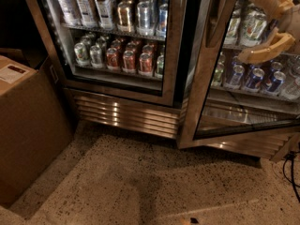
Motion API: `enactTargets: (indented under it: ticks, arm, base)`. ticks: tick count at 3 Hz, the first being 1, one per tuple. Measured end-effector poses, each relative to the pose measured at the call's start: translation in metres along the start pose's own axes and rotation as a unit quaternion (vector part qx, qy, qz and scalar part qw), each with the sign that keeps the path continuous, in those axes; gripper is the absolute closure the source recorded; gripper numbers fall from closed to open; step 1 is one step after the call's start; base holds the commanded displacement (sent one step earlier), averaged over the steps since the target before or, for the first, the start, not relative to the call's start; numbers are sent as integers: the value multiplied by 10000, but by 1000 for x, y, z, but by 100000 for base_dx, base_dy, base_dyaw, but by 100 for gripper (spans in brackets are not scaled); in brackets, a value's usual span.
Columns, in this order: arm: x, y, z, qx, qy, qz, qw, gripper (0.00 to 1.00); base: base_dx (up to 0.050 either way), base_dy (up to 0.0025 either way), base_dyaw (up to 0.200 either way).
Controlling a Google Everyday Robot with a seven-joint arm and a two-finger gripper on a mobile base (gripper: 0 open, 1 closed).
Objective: Open right fridge door
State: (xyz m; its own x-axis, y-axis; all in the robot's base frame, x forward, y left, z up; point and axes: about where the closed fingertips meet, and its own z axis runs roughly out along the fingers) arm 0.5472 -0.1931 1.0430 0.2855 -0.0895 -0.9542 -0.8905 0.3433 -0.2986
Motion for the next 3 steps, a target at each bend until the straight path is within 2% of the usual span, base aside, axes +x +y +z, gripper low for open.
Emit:
enactTargets:
  ticks: [1,2,3]
  arm:
    - [-4,-3,-13,132,10,-48,9999,0]
    - [-4,-3,-13,134,12,-49,9999,0]
    - [6,21,7,-259,201,18,9995,0]
  base:
    - [0,0,0]
    - [0,0,0]
    - [0,0,0]
